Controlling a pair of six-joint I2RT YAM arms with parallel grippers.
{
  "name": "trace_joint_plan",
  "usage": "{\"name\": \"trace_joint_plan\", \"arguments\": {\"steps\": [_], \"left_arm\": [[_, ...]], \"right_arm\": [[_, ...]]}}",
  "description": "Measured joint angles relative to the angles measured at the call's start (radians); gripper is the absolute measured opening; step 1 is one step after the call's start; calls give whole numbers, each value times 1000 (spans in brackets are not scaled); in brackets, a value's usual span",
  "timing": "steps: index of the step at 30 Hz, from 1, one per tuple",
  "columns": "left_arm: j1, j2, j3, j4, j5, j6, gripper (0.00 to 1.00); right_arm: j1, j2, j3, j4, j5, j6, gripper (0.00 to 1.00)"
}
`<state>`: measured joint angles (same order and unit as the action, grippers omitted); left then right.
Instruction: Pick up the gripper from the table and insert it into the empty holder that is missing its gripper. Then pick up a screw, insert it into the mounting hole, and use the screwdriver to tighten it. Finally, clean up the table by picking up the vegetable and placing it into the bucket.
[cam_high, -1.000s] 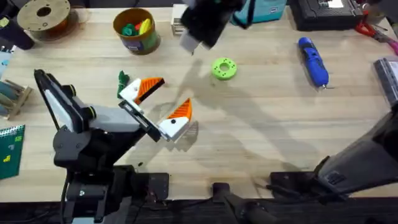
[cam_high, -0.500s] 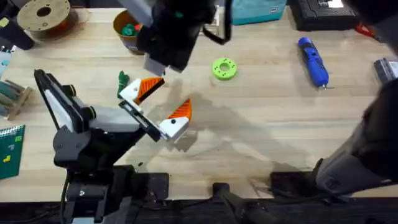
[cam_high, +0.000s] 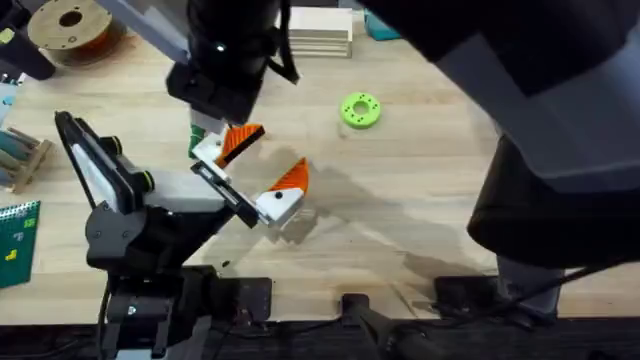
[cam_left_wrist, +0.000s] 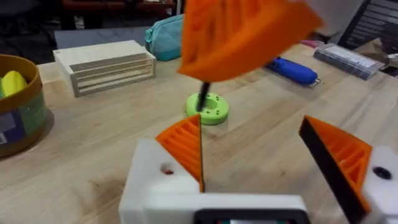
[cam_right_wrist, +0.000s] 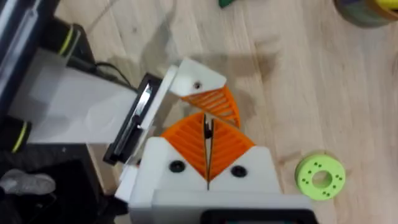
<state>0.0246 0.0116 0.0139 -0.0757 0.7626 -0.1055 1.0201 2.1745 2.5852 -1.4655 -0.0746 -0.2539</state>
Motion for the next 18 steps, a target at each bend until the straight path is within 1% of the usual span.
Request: {"name": "trace_joint_plan", "arguments": {"steps": [4, 11, 18], "left_arm": [[0, 0, 0, 0, 0, 0, 972], [0, 0, 0, 0, 0, 0, 972], [0, 0, 0, 0, 0, 0, 972]], "right_arm": [[8, 4, 6, 49, 0, 0, 6], [33, 12, 12, 73, 0, 0, 6], [52, 54, 14, 71, 0, 0, 6]]}}
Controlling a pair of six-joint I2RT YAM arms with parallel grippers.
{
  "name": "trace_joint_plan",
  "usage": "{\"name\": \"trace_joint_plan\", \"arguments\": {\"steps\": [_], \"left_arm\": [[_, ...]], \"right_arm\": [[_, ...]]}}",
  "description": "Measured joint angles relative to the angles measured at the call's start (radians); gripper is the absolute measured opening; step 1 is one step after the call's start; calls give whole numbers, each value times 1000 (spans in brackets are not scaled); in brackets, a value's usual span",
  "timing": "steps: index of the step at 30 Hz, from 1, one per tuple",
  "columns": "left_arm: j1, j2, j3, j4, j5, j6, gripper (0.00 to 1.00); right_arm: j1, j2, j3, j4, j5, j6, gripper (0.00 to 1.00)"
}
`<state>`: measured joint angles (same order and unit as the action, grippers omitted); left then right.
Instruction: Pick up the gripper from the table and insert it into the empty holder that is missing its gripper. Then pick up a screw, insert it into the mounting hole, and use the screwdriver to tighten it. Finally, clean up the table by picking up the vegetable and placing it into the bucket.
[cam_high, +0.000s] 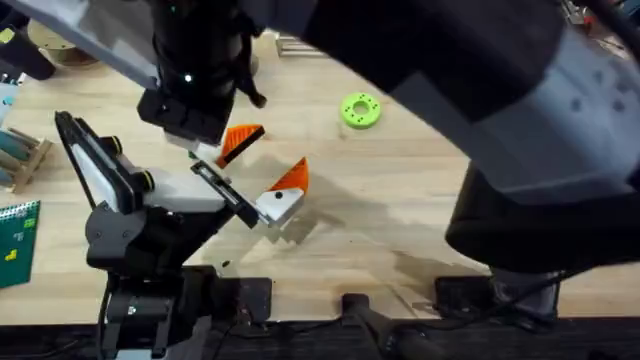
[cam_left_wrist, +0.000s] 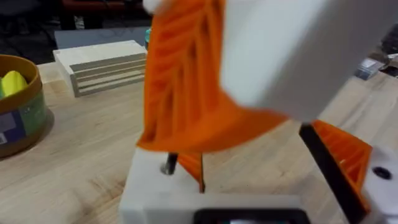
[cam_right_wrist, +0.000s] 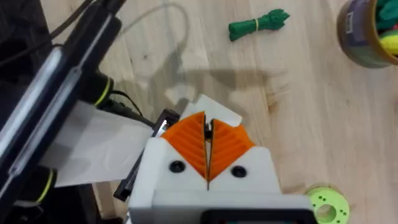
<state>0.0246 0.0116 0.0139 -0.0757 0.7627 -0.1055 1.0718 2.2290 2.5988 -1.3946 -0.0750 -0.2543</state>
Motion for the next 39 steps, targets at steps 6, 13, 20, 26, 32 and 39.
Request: {"name": "trace_joint_plan", "arguments": {"steps": [6, 13, 20, 26, 32, 39], "left_arm": [[0, 0, 0, 0, 0, 0, 972], [0, 0, 0, 0, 0, 0, 973], [0, 0, 0, 0, 0, 0, 973], [0, 0, 0, 0, 0, 0, 973], [0, 0, 0, 0, 0, 0, 973], [0, 0, 0, 0, 0, 0, 972]], "right_arm": [[-1, 23, 0, -4, 0, 0, 6], [-1, 23, 0, -6, 37, 0, 6], [-4, 23, 0, -17, 60, 0, 6], [-4, 23, 0, -16, 59, 0, 6], [-4, 23, 0, -11, 43, 0, 6], [-4, 23, 0, -12, 40, 0, 6]]}}
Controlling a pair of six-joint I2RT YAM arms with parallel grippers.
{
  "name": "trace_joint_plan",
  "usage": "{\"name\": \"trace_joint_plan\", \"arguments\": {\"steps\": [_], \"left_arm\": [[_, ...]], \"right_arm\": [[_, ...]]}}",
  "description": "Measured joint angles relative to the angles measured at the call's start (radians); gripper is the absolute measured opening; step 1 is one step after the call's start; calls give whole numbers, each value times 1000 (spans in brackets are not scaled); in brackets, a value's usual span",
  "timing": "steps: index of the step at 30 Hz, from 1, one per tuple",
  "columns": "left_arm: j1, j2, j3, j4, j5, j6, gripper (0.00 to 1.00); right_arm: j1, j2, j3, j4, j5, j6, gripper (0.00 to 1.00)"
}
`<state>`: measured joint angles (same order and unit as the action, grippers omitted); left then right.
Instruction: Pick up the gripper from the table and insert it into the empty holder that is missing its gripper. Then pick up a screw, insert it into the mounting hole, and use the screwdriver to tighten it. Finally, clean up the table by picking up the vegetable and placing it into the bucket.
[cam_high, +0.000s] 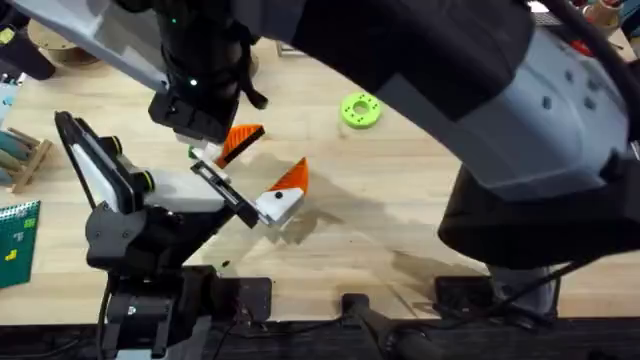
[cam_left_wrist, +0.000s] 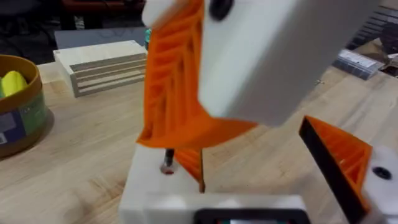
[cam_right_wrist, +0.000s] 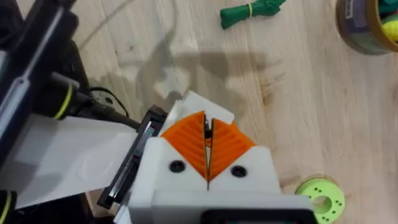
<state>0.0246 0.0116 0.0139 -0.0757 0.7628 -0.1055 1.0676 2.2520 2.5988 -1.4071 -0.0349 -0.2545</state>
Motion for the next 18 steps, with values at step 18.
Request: {"name": "trace_joint_plan", "arguments": {"steps": [18], "left_arm": [[0, 0, 0, 0, 0, 0, 972]], "right_arm": [[0, 0, 0, -3, -8, 0, 6]]}}
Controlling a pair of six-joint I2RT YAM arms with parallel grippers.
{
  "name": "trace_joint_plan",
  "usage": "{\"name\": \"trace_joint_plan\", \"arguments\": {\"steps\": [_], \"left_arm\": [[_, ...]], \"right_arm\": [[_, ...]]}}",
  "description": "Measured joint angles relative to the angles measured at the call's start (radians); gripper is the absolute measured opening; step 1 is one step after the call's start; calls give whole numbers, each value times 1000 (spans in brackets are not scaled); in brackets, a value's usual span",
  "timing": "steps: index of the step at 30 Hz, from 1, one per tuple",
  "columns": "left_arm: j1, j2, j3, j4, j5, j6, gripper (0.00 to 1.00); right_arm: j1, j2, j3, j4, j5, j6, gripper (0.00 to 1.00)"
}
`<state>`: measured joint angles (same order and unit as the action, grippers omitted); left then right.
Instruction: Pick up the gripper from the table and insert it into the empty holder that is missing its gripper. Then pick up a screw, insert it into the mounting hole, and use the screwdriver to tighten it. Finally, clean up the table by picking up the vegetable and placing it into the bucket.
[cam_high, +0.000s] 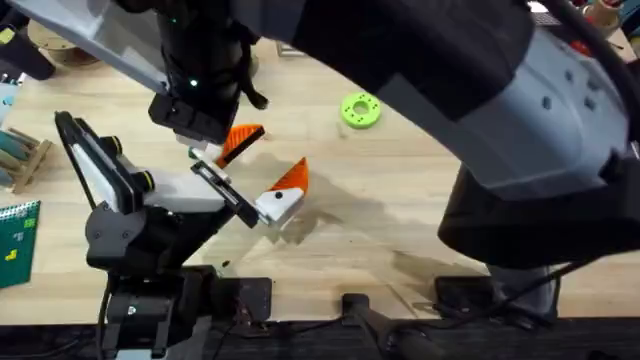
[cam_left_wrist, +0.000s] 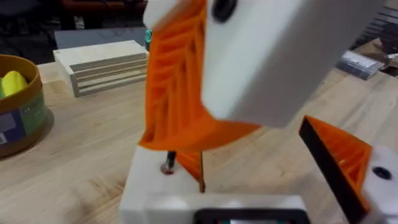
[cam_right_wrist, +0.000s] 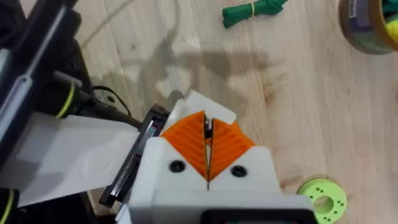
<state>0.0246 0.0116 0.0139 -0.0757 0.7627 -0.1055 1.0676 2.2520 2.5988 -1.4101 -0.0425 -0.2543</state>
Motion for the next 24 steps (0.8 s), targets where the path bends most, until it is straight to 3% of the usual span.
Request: {"name": "trace_joint_plan", "arguments": {"steps": [24], "left_arm": [[0, 0, 0, -1, 0, -8, 972]], "right_arm": [[0, 23, 6, -26, -7, 0, 6]]}}
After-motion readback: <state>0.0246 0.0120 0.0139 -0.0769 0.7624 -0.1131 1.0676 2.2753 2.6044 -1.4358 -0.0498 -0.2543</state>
